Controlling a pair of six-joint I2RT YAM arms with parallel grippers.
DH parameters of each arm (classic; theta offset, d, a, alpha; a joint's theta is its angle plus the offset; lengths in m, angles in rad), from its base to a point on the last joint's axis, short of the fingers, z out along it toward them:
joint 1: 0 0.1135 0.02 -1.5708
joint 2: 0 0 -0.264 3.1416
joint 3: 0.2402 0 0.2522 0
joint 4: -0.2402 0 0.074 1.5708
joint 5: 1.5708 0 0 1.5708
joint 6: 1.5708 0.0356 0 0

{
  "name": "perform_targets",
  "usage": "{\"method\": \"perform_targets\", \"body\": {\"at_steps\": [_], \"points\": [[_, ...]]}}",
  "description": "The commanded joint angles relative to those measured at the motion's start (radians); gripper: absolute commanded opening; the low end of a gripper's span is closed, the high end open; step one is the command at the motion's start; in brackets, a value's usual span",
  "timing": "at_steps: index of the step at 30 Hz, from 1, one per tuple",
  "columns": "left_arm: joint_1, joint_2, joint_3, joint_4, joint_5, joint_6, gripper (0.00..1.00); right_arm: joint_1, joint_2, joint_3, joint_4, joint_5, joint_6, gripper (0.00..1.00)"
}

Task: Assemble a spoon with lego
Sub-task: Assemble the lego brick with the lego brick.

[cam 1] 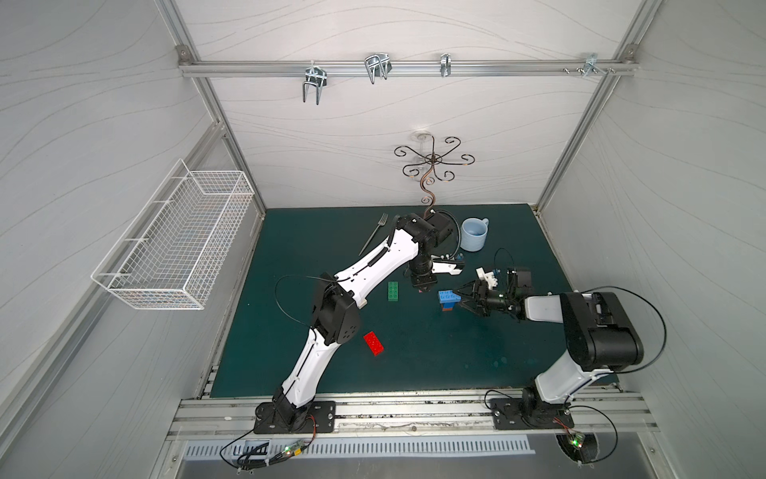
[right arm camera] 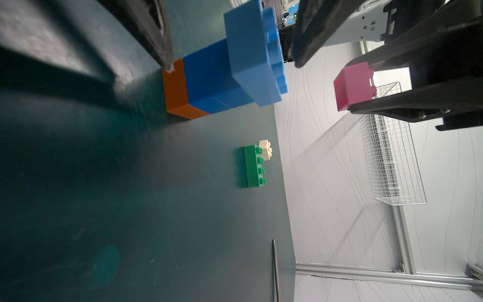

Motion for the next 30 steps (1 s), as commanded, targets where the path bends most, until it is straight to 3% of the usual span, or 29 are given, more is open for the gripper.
{"method": "perform_targets", "body": {"at_steps": [1, 30], "points": [[-0.01, 0.037, 0.062, 0.006, 0.0, -0.002, 0.14, 0.017, 0.016, -0.002, 0.056, -0.035, 0.01, 0.7], [-0.066, 0.151, 0.136, 0.07, -0.042, -0.028, 0.11, 0.028, 0.066, -0.01, 0.103, -0.051, 0.035, 0.63]]}}
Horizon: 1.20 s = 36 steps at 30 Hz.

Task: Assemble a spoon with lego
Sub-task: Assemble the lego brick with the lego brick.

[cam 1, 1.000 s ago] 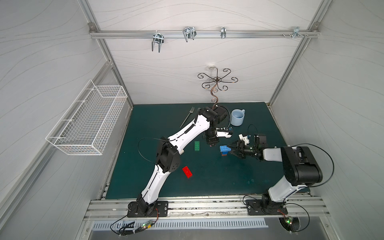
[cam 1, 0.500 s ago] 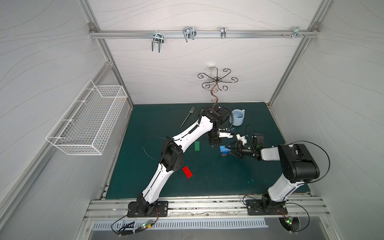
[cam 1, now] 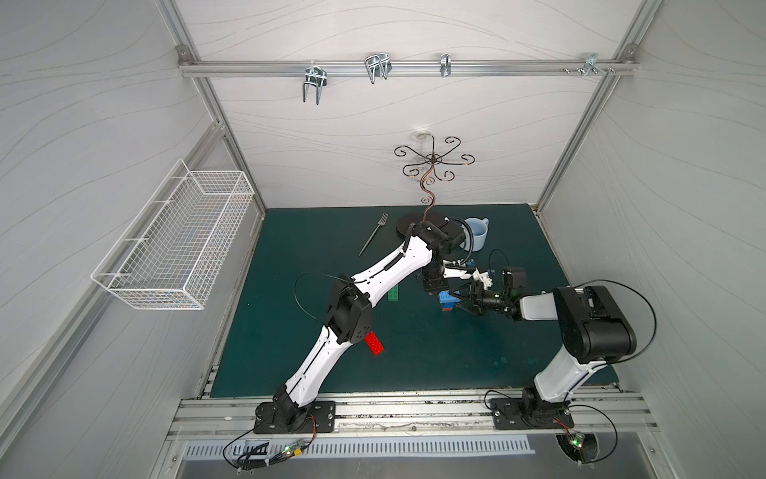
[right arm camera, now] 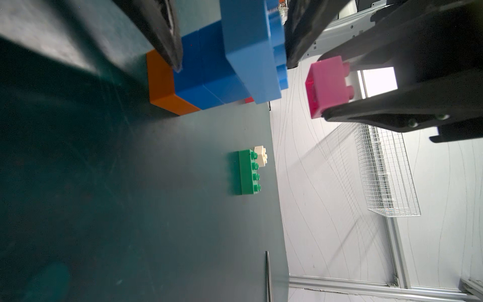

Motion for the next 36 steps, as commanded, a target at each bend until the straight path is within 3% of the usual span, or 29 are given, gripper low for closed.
{"method": "perform_targets", "body": {"at_steps": [1, 36], "points": [[-0.013, 0.025, 0.051, 0.02, -0.003, 0.003, 0.11, 0.005, 0.016, -0.008, 0.017, -0.021, 0.004, 0.63], [-0.024, 0.073, 0.067, 0.004, 0.029, 0.025, 0.07, 0.004, 0.037, -0.001, 0.017, -0.024, -0.001, 0.62]]}}
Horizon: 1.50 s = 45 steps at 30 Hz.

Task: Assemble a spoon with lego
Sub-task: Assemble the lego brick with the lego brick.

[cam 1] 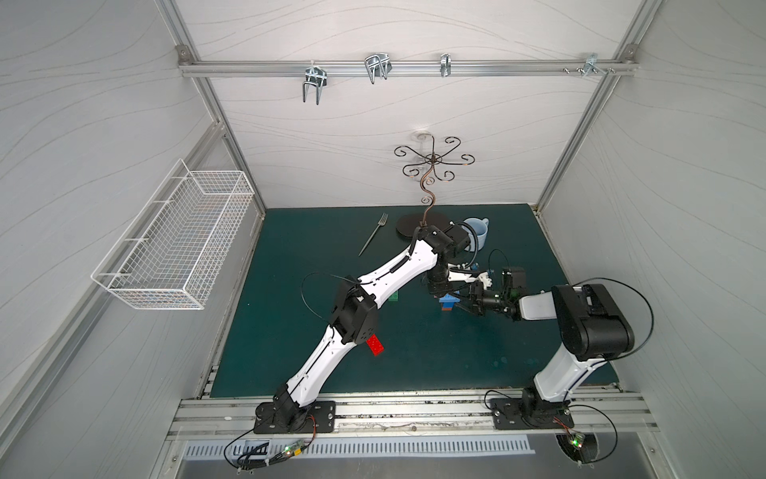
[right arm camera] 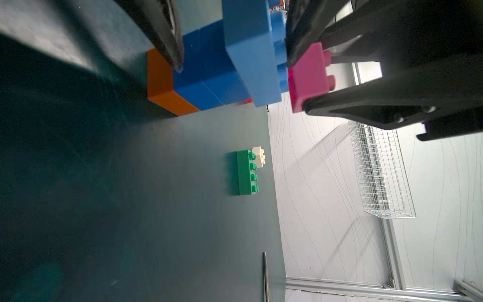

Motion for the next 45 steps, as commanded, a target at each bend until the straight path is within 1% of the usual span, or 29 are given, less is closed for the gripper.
{"method": "perform_targets", "body": {"at_steps": [1, 11, 16, 22, 26, 29, 32, 34, 39, 41, 45], "points": [[-0.006, 0.028, 0.037, -0.019, 0.016, 0.028, 0.07, 0.004, 0.017, -0.001, -0.011, -0.006, -0.006, 0.62], [-0.015, 0.036, 0.039, -0.04, 0.019, 0.045, 0.07, 0.006, 0.021, 0.001, -0.014, -0.006, -0.008, 0.62], [-0.02, 0.047, 0.04, -0.053, -0.021, 0.065, 0.12, 0.007, 0.021, 0.002, -0.016, -0.006, -0.01, 0.62], [-0.023, 0.055, 0.041, -0.066, -0.017, 0.08, 0.13, 0.009, 0.019, 0.006, -0.03, -0.003, -0.02, 0.61], [-0.023, 0.058, 0.041, -0.076, 0.008, 0.094, 0.15, 0.011, 0.018, 0.006, -0.03, -0.004, -0.021, 0.61], [-0.02, 0.061, 0.04, -0.101, 0.094, 0.123, 0.19, 0.011, 0.018, 0.005, -0.033, -0.004, -0.023, 0.61], [-0.02, 0.066, 0.05, -0.11, 0.112, 0.141, 0.2, 0.012, 0.015, 0.005, -0.04, -0.004, -0.025, 0.61], [-0.02, 0.07, 0.055, -0.114, 0.099, 0.147, 0.2, 0.012, 0.015, 0.005, -0.042, -0.003, -0.025, 0.61], [-0.021, 0.08, 0.057, -0.129, 0.014, 0.168, 0.2, 0.015, 0.018, 0.008, -0.042, -0.002, -0.027, 0.61], [-0.021, 0.085, 0.058, -0.125, 0.0, 0.168, 0.2, 0.015, 0.017, 0.008, -0.044, -0.003, -0.027, 0.61], [-0.033, 0.088, 0.061, -0.118, -0.001, 0.179, 0.27, 0.016, 0.018, 0.011, -0.061, 0.004, -0.036, 0.61]]}}
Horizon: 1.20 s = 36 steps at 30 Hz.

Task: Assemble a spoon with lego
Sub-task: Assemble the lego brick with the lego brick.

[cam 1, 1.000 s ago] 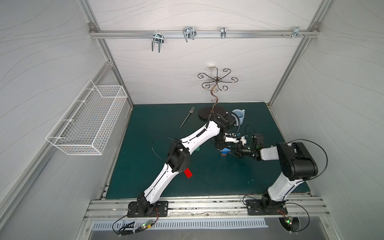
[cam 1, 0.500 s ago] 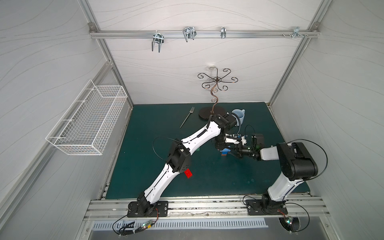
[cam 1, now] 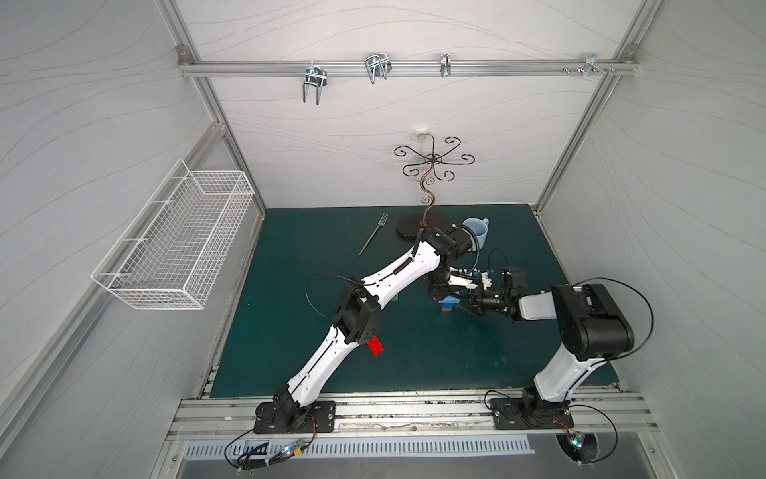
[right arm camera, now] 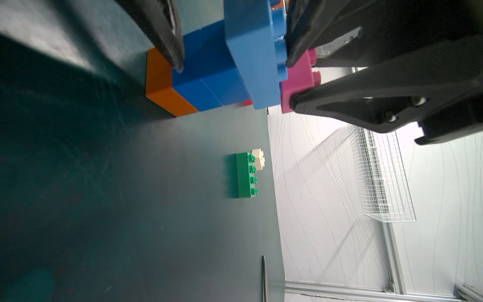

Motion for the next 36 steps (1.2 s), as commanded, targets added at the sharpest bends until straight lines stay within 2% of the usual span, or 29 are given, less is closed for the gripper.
{"method": "perform_targets", "body": {"at_steps": [1, 23, 28, 36], "points": [[-0.026, 0.051, 0.016, -0.069, 0.0, 0.054, 0.27, 0.012, 0.017, 0.009, -0.049, 0.012, -0.018, 0.61], [-0.051, 0.013, 0.009, -0.014, -0.047, 0.045, 0.6, 0.011, 0.015, 0.009, -0.06, 0.019, -0.024, 0.61], [-0.05, 0.0, -0.025, 0.016, -0.058, 0.052, 0.59, 0.011, 0.009, 0.007, -0.043, 0.008, -0.017, 0.68], [-0.046, 0.0, -0.047, 0.056, -0.09, 0.061, 0.57, 0.004, -0.004, -0.004, -0.03, 0.008, -0.012, 0.72]]}}
